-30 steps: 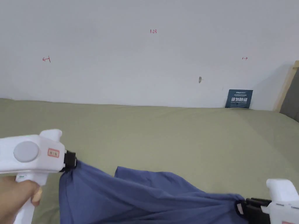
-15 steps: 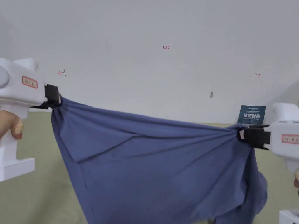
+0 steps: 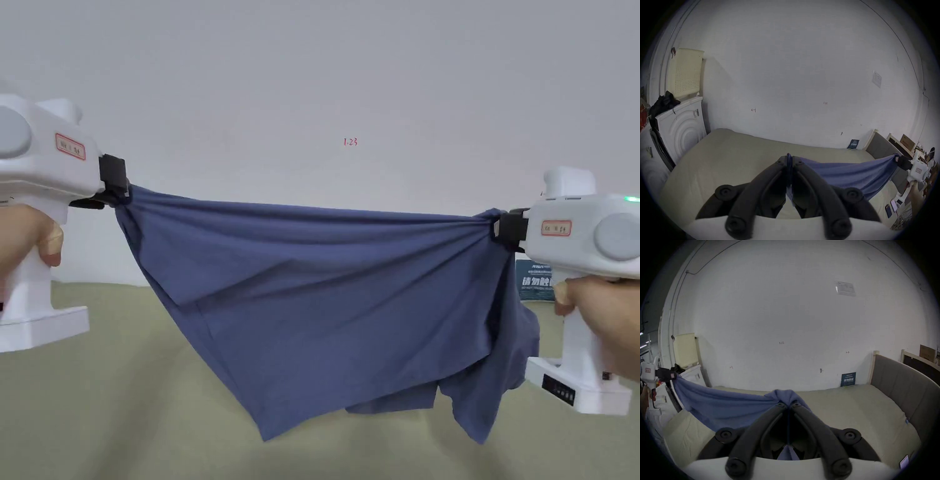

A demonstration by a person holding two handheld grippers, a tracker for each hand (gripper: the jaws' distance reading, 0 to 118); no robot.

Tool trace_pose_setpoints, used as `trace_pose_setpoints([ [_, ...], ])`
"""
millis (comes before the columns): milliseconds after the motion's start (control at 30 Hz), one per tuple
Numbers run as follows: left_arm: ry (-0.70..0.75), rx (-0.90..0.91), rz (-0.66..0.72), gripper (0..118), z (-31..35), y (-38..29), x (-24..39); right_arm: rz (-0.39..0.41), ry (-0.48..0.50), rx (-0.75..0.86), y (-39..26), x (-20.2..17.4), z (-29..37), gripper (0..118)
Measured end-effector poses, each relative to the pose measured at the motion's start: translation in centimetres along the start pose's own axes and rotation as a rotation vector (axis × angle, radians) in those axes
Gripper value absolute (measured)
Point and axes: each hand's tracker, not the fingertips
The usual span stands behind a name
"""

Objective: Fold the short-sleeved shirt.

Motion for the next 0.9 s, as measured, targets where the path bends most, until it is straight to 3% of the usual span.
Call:
trace_pose_setpoints([
  [300,-0.02,-0.116,0.055,6,-1.5,-7.8,-1.5,0.059,-0.029,-0.118,-7.9,0.9,-0.3,2],
  [500,-0.015,-0.223,0.087,6,0.0,-14.0,-3.2,0.036,0.0,-0.205,-12.8,2.3,2.0,2],
  [733,-0.009,-0.344,0.119,6,5.0,-23.0,-4.7,-0.056,0.013,-0.364,-20.2,3.6,7.1,2],
  [900,0.013,-0.464,0.274,6,7.7,-30.3,-6.5,-0.069,0.004,-0.474,-25.9,4.9,10.2,2],
])
